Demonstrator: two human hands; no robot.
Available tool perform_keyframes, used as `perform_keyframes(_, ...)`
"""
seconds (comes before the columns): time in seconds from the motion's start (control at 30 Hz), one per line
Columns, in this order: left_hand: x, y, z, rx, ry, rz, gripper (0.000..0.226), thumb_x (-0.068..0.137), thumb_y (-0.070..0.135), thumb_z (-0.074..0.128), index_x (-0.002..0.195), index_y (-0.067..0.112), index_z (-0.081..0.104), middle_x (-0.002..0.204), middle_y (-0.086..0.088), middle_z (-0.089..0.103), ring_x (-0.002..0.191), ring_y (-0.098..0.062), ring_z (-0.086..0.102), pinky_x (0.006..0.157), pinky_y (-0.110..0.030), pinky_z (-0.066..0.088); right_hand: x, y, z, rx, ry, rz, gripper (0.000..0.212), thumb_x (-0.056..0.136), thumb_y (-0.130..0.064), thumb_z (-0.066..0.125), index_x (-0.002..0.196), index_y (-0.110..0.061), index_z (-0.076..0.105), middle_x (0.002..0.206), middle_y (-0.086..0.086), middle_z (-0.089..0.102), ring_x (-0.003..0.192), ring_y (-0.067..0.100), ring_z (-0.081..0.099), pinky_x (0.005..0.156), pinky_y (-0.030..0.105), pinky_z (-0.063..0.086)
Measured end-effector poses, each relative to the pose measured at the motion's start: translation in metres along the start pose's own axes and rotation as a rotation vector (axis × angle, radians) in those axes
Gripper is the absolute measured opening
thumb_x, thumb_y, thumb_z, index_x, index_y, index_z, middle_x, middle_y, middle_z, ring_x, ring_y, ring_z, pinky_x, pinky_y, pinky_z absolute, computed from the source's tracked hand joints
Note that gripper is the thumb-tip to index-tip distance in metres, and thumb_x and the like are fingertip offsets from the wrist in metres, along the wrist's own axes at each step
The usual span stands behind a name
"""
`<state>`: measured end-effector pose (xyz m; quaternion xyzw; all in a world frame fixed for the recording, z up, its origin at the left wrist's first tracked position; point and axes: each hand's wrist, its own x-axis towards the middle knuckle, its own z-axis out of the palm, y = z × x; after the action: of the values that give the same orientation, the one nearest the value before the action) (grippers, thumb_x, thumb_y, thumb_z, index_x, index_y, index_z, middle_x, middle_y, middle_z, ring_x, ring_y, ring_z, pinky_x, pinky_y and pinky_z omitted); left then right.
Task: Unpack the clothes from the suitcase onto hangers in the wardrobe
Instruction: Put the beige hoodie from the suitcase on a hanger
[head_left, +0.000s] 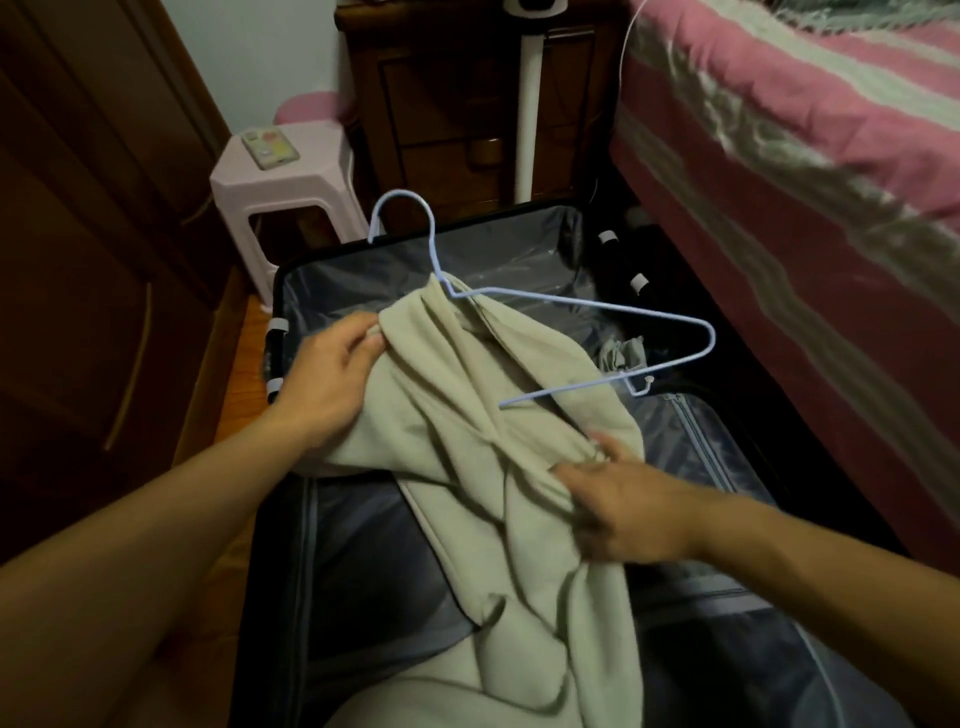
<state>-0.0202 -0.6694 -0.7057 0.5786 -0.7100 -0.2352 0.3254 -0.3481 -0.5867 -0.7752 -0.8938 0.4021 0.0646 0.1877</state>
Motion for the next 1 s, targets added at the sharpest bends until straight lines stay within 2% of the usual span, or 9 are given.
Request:
perform_keyframes(0.17, -0.021, 0.000, -0.012, -0.054, 0.109, -0.113, 0.018, 0.104, 0.021, 0.053, 0.112, 0.024, 0.069, 0.099, 0.011, 0.068, 0.089, 0.004, 0.059, 0.080, -0.017, 0.046, -0.020, 0.029, -0.025, -0.156, 0.062, -0.060, 0.049, 0.071, -0.012, 0.055, 0.119, -0.022, 0.055, 0.120, -0.003, 0.058, 0.129, 0.013, 0.048, 0.124, 0.045, 0.003)
perform_keyframes(0.3, -0.047, 0.036, -0.042, -0.012, 0.136, -0.234, 0.025, 0.100, 0.030, 0.051, 0.108, 0.014, 0.068, 0.103, -0.007, 0.067, 0.098, -0.020, 0.060, 0.084, -0.027, 0.041, -0.074, -0.008, -0.085, -0.186, 0.180, -0.164, 0.024, 0.084, -0.005, 0.048, 0.097, -0.017, 0.064, 0.105, 0.000, 0.069, 0.135, 0.016, 0.048, 0.122, 0.049, 0.019)
perform_keyframes(0.37, -0.045, 0.082, -0.069, -0.061, 0.112, -0.236, 0.021, 0.103, 0.021, 0.051, 0.110, 0.010, 0.068, 0.105, -0.009, 0.066, 0.096, -0.012, 0.057, 0.080, -0.020, 0.041, -0.103, -0.035, -0.135, -0.131, 0.222, -0.129, 0.022, 0.087, -0.003, 0.045, 0.089, -0.014, 0.065, 0.100, 0.002, 0.069, 0.133, 0.019, 0.051, 0.121, 0.050, 0.022)
perform_keyframes(0.5, -0.006, 0.212, -0.169, -0.147, 0.165, -0.181, 0.023, 0.105, 0.008, 0.046, 0.116, 0.011, 0.066, 0.105, 0.004, 0.062, 0.088, 0.005, 0.052, 0.075, 0.001, 0.036, -0.160, -0.124, -0.280, 0.133, 0.314, -0.016, 0.021, 0.067, -0.001, 0.050, 0.083, -0.007, 0.062, 0.090, 0.006, 0.064, 0.090, 0.026, 0.064, 0.120, 0.045, 0.023)
perform_keyframes(0.63, 0.031, 0.332, -0.293, -0.234, 0.169, -0.163, 0.024, 0.106, 0.011, 0.046, 0.116, 0.017, 0.067, 0.099, 0.014, 0.063, 0.087, 0.013, 0.057, 0.074, 0.001, 0.037, -0.203, -0.220, -0.441, 0.230, 0.295, -0.051, 0.016, 0.064, 0.000, 0.053, 0.073, -0.012, 0.045, 0.067, -0.003, 0.040, 0.060, 0.017, 0.038, 0.113, 0.047, 0.032)
perform_keyframes(0.73, 0.045, 0.401, -0.394, -0.235, 0.139, -0.085, 0.022, 0.104, 0.015, 0.051, 0.116, 0.009, 0.068, 0.105, 0.000, 0.068, 0.096, -0.004, 0.058, 0.077, -0.006, 0.041, -0.237, -0.235, -0.541, 0.064, 0.159, -0.027, 0.033, 0.067, -0.014, 0.054, 0.100, -0.014, 0.057, 0.091, -0.001, 0.058, 0.089, 0.016, 0.057, 0.115, 0.046, 0.029)
perform_keyframes(0.83, 0.036, 0.439, -0.471, -0.115, -0.034, 0.108, 0.028, 0.097, 0.036, 0.053, 0.113, 0.020, 0.071, 0.103, 0.011, 0.072, 0.094, 0.003, 0.060, 0.086, -0.023, 0.048, -0.276, -0.214, -0.617, -0.098, 0.184, 0.035, 0.048, 0.082, -0.008, 0.052, 0.129, -0.016, 0.054, 0.136, -0.001, 0.055, 0.131, 0.019, 0.049, 0.114, 0.040, 0.031)
perform_keyframes(0.93, 0.027, 0.451, -0.514, 0.063, -0.038, 0.303, 0.038, 0.096, 0.037, 0.054, 0.118, 0.013, 0.073, 0.106, 0.047, 0.060, 0.099, 0.022, 0.057, 0.089, -0.009, 0.045, -0.304, -0.215, -0.656, -0.178, 0.229, 0.057, 0.020, 0.091, -0.007, 0.042, 0.105, -0.017, 0.053, 0.110, 0.002, 0.061, 0.101, 0.028, 0.058, 0.088, 0.038, 0.048)
perform_keyframes(1.0, 0.022, 0.459, -0.530, 0.208, -0.006, 0.453, 0.046, 0.101, 0.042, 0.049, 0.117, 0.008, 0.074, 0.106, 0.037, 0.067, 0.096, 0.009, 0.063, 0.085, -0.009, 0.045, -0.319, -0.219, -0.668, -0.191, 0.253, 0.004, 0.020, 0.096, -0.008, 0.038, 0.105, -0.018, 0.052, 0.109, 0.003, 0.061, 0.097, 0.028, 0.059, 0.082, 0.040, 0.051)
